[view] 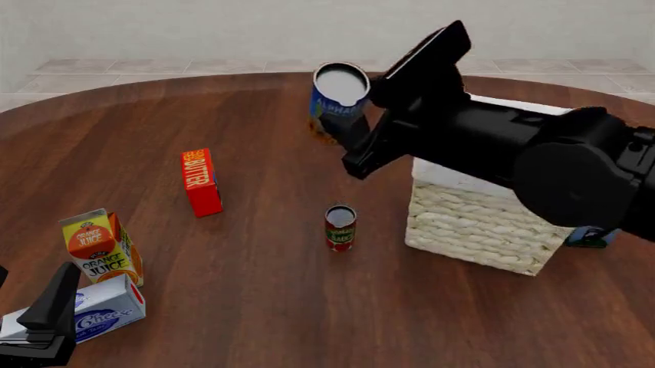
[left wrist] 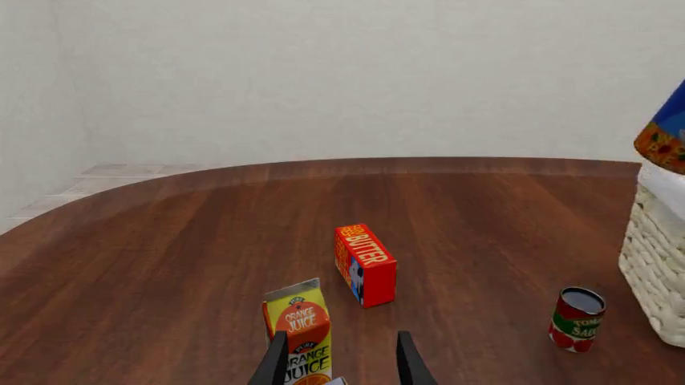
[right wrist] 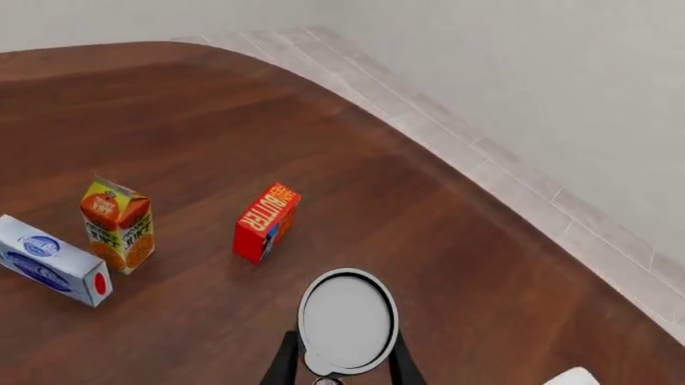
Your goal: Pick up the alphabet soup and the tomato sauce, and put them in the basket.
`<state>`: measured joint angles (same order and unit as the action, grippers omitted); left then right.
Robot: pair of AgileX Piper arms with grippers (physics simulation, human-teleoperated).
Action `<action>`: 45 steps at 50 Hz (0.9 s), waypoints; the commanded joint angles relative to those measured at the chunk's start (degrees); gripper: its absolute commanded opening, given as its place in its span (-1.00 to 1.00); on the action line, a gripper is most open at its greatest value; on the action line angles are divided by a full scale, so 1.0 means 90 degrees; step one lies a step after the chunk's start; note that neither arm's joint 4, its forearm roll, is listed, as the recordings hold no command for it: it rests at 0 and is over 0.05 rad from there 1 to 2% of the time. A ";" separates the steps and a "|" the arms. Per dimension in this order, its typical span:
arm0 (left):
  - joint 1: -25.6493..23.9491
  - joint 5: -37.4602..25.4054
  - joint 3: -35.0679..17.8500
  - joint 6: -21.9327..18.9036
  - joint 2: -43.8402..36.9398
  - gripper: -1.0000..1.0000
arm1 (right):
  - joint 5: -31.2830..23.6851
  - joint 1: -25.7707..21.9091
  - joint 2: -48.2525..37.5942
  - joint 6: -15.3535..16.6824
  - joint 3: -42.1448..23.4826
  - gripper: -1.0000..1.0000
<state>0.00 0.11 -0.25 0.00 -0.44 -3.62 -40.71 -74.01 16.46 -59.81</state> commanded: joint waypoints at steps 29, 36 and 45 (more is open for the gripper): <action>0.0000 0.0000 0.0000 0.0000 0.0000 1.00 | -0.0429 0.1341 0.0684 0.0022 -0.0110 -1.00; 0.0000 0.0000 0.0000 0.0000 0.0000 1.00 | -0.0481 0.1576 0.0768 0.0000 -0.0108 -1.00; 0.0000 0.0000 0.0000 0.0000 0.0000 1.00 | -0.0532 0.1844 0.0867 -0.0007 -0.0058 -1.00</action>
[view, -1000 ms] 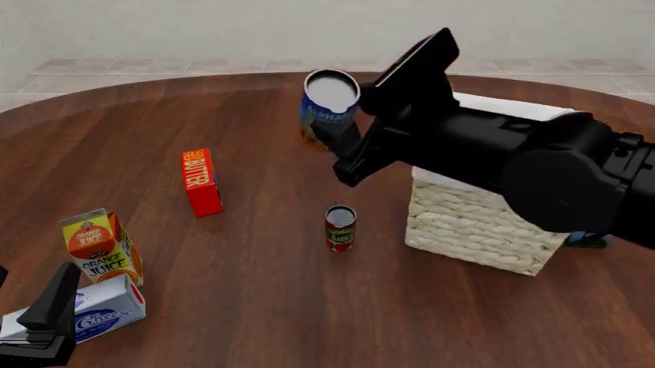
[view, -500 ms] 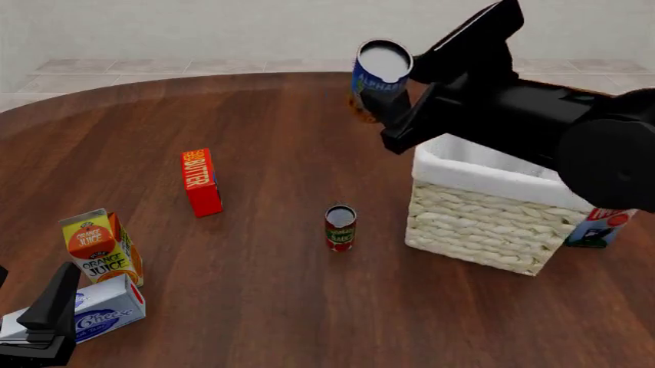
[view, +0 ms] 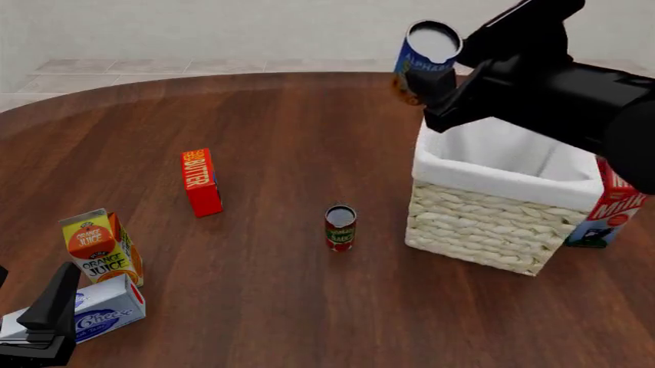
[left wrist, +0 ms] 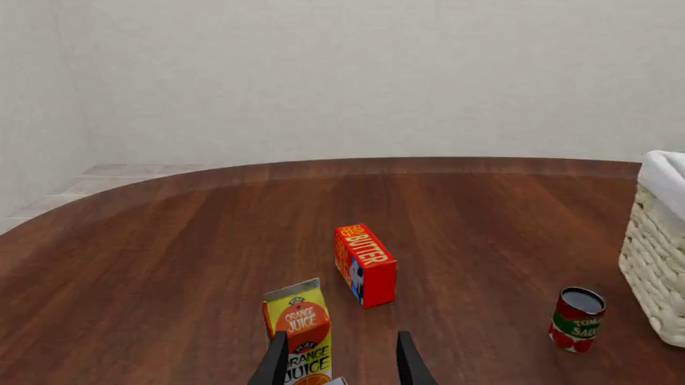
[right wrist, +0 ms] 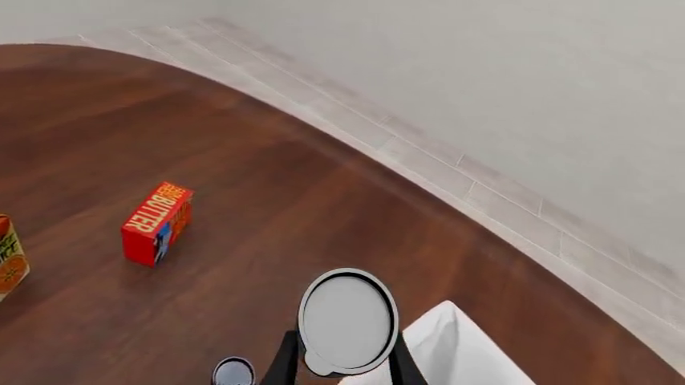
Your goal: Pick up the alphabet soup and the tomato sauce, and put them in the basket.
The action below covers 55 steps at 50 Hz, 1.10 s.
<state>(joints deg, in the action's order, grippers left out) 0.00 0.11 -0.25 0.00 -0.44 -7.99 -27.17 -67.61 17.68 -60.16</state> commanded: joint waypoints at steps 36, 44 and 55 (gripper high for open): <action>0.0000 0.0000 0.0000 0.0000 0.0000 1.00 | -0.0073 0.1543 0.0312 -0.0089 0.0331 -1.00; 0.0000 0.0000 0.0000 0.0000 0.0000 1.00 | -0.0395 0.1459 0.0363 -0.0278 0.0313 -1.00; 0.0000 0.0000 0.0000 0.0000 0.0000 1.00 | -0.0799 0.1472 0.0290 -0.0435 0.0325 -1.00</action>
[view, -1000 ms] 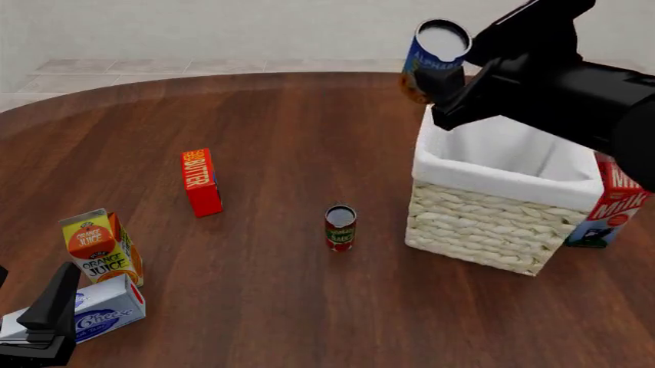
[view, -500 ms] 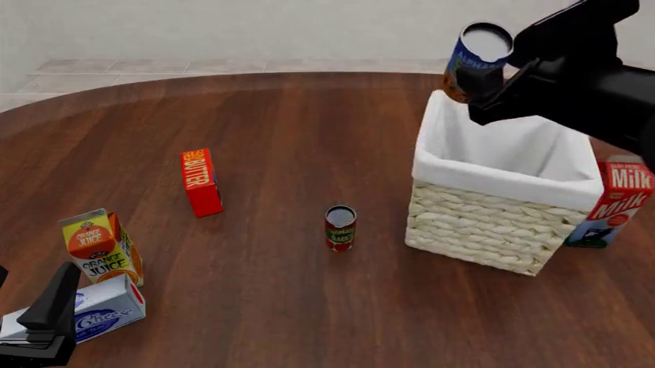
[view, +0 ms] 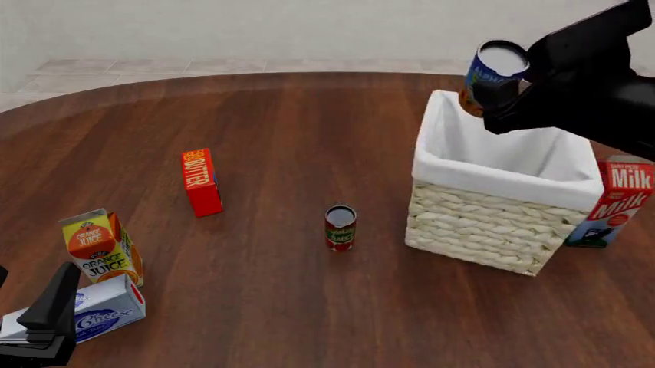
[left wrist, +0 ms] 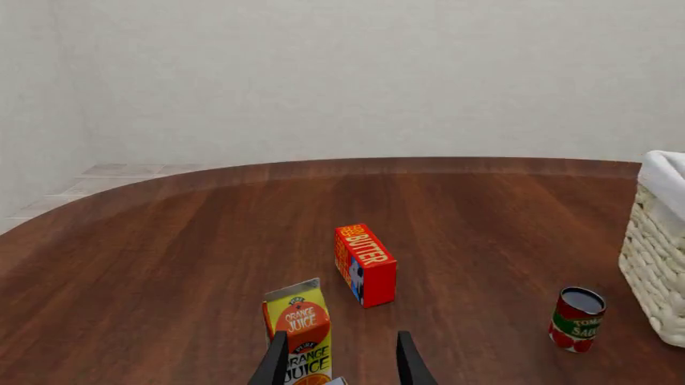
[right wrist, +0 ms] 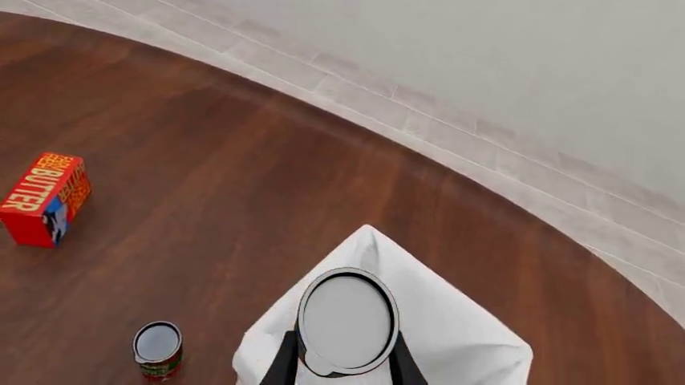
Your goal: Pick up the alphabet soup and the tomato sauce, and put them in the basket.
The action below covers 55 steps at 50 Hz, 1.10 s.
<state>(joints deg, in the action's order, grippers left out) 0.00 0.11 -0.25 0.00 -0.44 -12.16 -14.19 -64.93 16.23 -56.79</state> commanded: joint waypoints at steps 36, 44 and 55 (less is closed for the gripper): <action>0.0000 0.0000 0.0000 0.0000 0.0000 1.00 | -0.1774 0.0501 0.0020 0.0055 -0.0266 -1.00; 0.0000 0.0000 0.0000 0.0000 0.0000 1.00 | -0.1829 0.0642 -0.0093 0.0190 -0.0296 -1.00; 0.0000 0.0000 0.0000 0.0000 0.0000 1.00 | -0.1805 0.0721 -0.0417 0.0078 -0.0421 -1.00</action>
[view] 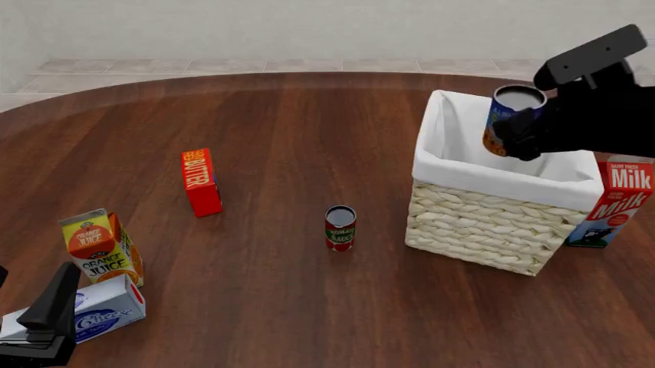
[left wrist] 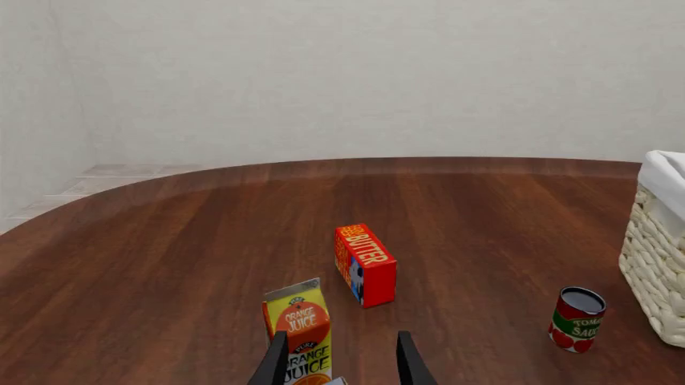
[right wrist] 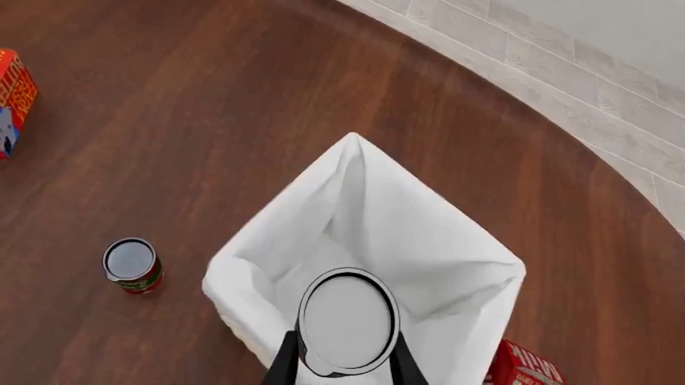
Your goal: Pick up the alphabet soup and the tomato sauce, and put them in the basket.
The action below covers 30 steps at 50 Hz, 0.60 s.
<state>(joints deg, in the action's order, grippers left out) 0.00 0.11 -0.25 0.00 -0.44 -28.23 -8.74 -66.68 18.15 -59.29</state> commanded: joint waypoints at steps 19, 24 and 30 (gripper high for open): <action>0.0000 0.0000 0.0000 0.0000 0.0000 1.00 | 0.0144 0.0290 -0.0635 -0.0163 -0.0201 -1.00; 0.0000 0.0000 0.0000 0.0000 0.0000 1.00 | 0.0228 0.0366 -0.0775 -0.0163 -0.0197 -1.00; 0.0000 0.0000 0.0000 0.0000 0.0000 1.00 | 0.0348 0.0481 -0.0978 -0.0148 -0.0212 -1.00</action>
<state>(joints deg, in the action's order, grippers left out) 0.00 0.11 -0.25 0.00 -0.44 -26.65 -5.72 -73.30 17.94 -60.64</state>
